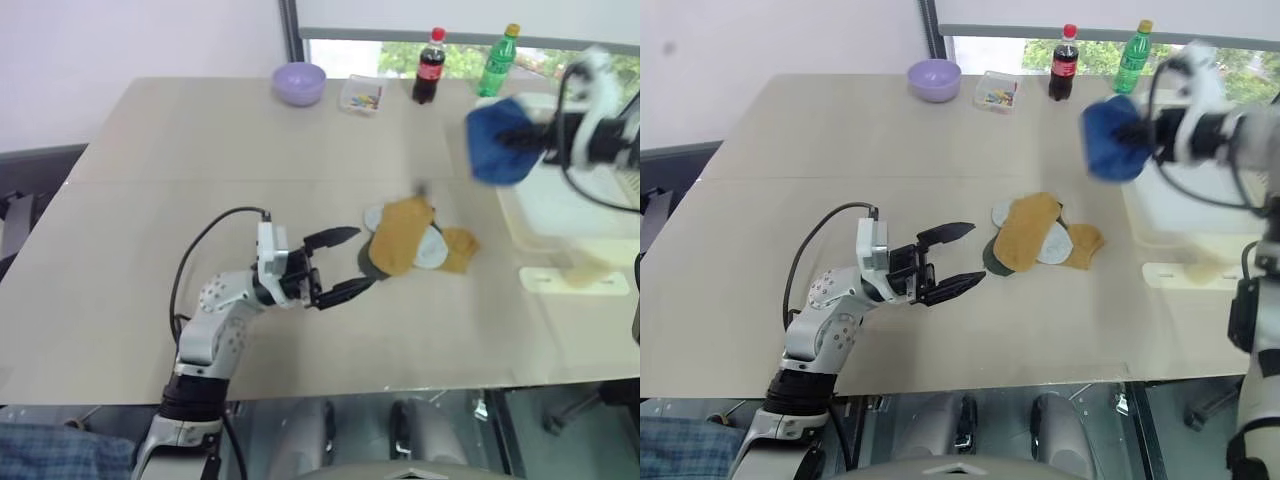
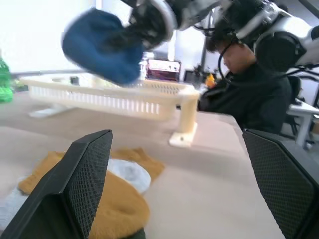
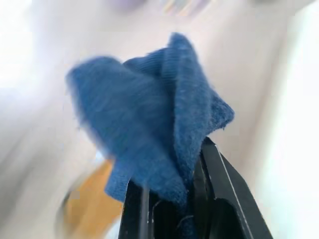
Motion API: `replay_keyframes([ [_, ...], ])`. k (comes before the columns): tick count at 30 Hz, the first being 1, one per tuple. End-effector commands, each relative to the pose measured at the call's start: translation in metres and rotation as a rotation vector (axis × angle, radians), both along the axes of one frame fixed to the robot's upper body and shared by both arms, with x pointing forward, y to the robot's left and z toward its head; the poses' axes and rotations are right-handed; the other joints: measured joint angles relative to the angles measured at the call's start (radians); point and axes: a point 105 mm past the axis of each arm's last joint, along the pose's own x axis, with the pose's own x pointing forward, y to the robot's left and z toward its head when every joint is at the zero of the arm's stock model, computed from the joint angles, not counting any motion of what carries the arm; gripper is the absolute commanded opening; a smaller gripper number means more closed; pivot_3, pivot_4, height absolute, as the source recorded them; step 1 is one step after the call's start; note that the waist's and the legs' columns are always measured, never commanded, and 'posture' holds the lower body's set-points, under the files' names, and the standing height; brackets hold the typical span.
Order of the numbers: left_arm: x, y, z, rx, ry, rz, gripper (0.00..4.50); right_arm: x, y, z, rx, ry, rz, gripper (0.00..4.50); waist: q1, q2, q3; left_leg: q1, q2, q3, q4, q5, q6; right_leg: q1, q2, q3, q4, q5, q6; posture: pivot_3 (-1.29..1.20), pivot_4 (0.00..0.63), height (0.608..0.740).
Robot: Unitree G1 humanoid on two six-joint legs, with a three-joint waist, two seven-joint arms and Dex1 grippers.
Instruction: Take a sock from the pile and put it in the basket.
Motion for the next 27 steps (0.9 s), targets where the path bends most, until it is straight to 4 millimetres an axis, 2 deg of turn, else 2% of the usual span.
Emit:
replay_keyframes([
  [1,0.003,0.000,0.009,-0.005,-0.051,0.021,4.50,0.015,-0.077,-0.010,0.211,-0.034,-0.405,0.05,0.000,0.000,0.000,0.000,0.000,0.001,0.000,0.001,-0.002,0.000,0.000,-0.001,0.000,0.000,0.000,0.00,0.150,0.740],
  [3,0.003,0.001,0.009,-0.004,-0.051,0.023,4.50,0.015,-0.093,-0.028,0.258,0.005,-0.506,0.05,-0.004,0.000,0.000,-0.001,0.000,0.003,0.000,0.002,-0.004,0.001,0.000,0.000,-0.001,0.000,0.000,0.00,0.150,0.740],
  [5,0.005,0.003,0.012,-0.019,-0.046,0.036,4.50,0.013,-0.102,-0.062,0.353,0.106,-0.585,0.05,-0.005,0.000,0.000,0.000,0.001,0.006,-0.001,0.002,-0.004,0.000,0.000,0.002,-0.001,0.000,0.000,0.00,0.150,0.740],
  [6,0.005,0.003,0.013,-0.019,-0.046,0.038,4.50,0.012,-0.103,-0.076,0.387,0.150,-0.613,0.05,-0.006,0.000,0.000,0.000,0.001,0.007,-0.001,0.002,-0.004,0.000,0.000,0.002,-0.001,0.000,0.000,0.00,0.150,0.740],
  [10,0.006,0.004,0.013,-0.010,-0.047,0.040,4.50,0.007,-0.103,-0.109,0.393,0.258,-0.657,0.05,-0.019,0.009,0.004,0.000,0.002,0.011,-0.002,0.002,-0.004,-0.002,0.000,0.004,0.000,0.000,0.000,0.00,0.150,0.740],
  [12,0.006,0.004,0.014,-0.007,-0.046,0.040,4.50,0.005,-0.104,-0.121,0.357,0.287,-0.657,0.89,-0.022,0.008,0.004,0.002,0.002,0.011,-0.002,0.003,-0.004,-0.002,0.001,0.004,0.000,0.001,0.001,0.00,0.150,0.740],
  [14,0.005,0.004,0.014,-0.002,-0.044,0.036,4.50,0.005,-0.106,-0.117,0.288,0.265,-0.653,1.61,-0.025,0.009,0.004,0.002,0.002,0.010,-0.002,0.003,-0.005,-0.002,0.001,0.004,0.001,0.001,0.002,0.00,0.150,0.740],
  [15,0.005,0.005,0.014,0.000,-0.042,0.034,4.50,0.006,-0.109,-0.112,0.229,0.241,-0.654,2.12,-0.027,0.009,0.004,0.002,0.002,0.010,-0.001,0.003,-0.004,-0.002,0.001,0.004,0.001,0.001,0.002,0.00,0.150,0.740],
  [18,0.004,0.005,0.013,0.011,-0.037,0.029,4.50,0.010,-0.109,-0.088,0.048,0.158,-0.609,3.44,-0.028,0.009,0.004,0.001,0.002,0.011,-0.001,0.003,-0.004,-0.002,0.001,0.006,0.001,0.002,0.004,0.00,0.150,0.740],
  [25,0.004,0.008,0.012,0.024,-0.028,0.031,4.50,0.006,-0.107,-0.047,-0.236,0.035,-0.485,3.44,-0.028,0.010,0.004,0.001,0.003,0.010,-0.001,0.002,-0.004,-0.004,0.001,0.010,0.000,0.003,0.005,0.00,0.150,0.740],
  [27,0.004,0.010,0.012,0.030,-0.025,0.035,4.50,0.002,-0.092,-0.032,-0.285,-0.012,-0.367,3.44,-0.026,0.010,0.004,0.001,0.003,0.010,-0.001,0.002,-0.004,-0.004,0.001,0.010,0.000,0.003,0.005,0.00,0.150,0.740],
])
